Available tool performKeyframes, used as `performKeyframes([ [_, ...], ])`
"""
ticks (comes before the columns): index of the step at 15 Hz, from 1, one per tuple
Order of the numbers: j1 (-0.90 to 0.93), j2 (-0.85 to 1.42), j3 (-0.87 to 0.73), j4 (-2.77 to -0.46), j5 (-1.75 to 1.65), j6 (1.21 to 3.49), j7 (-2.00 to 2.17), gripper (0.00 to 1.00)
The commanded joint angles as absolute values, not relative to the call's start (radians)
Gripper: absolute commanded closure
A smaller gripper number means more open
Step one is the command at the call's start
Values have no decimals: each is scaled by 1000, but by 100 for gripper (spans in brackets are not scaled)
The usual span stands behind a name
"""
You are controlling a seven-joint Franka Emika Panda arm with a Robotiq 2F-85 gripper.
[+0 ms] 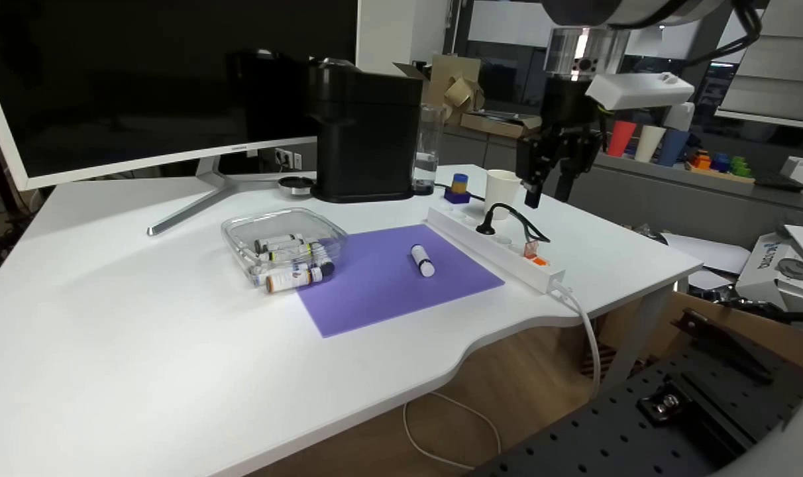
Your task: Switch on the extension cord
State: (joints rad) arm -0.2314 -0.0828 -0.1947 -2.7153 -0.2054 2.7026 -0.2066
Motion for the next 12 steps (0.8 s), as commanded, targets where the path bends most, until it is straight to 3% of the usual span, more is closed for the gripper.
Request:
performKeyframes([
  [1,-201,57,-197,-2597,-82,2678,-252,69],
  [6,-226,168,-190,-2500,-42,2645,-334,99],
  [12,-235,190,-185,-2503,-76,2634,-352,99],
])
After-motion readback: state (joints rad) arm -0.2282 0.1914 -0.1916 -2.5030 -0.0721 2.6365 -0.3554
